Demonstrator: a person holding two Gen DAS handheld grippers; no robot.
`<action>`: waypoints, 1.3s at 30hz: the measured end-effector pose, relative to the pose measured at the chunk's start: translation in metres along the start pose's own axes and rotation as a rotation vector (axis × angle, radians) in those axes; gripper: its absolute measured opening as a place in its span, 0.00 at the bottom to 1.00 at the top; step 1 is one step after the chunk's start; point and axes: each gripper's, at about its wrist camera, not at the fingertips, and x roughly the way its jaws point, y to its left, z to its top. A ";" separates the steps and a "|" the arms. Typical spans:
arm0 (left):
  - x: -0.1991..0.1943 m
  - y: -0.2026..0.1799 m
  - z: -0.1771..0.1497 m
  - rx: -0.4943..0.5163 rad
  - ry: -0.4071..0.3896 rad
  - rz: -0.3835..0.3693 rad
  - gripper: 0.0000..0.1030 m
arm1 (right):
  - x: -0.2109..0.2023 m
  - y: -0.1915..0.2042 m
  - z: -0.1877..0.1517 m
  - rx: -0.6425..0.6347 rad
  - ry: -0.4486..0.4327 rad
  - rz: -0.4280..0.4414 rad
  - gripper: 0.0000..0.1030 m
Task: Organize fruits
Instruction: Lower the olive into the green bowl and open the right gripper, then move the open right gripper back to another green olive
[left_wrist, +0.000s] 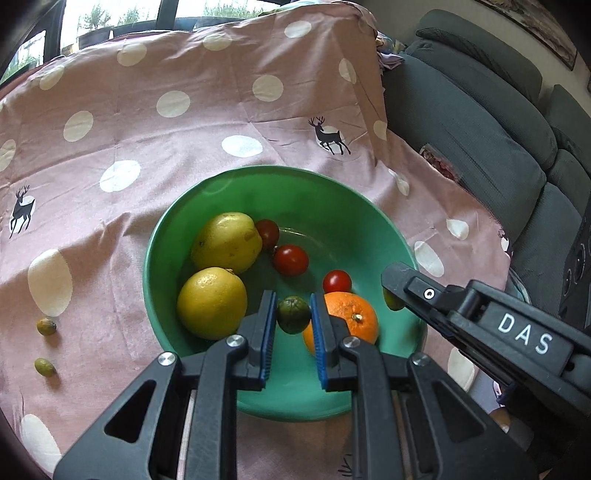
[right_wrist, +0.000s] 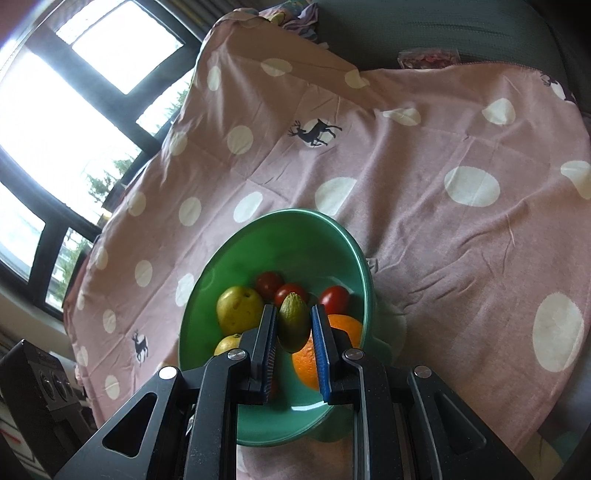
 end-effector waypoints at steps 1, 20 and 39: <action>0.001 0.000 0.000 0.002 0.003 0.000 0.18 | 0.000 -0.001 0.000 0.002 0.001 -0.004 0.20; -0.051 0.038 -0.005 -0.074 -0.107 0.064 0.60 | 0.001 0.000 0.000 0.016 0.003 -0.032 0.39; -0.131 0.225 -0.070 -0.471 -0.211 0.412 0.74 | 0.015 0.131 -0.057 -0.368 0.031 0.159 0.54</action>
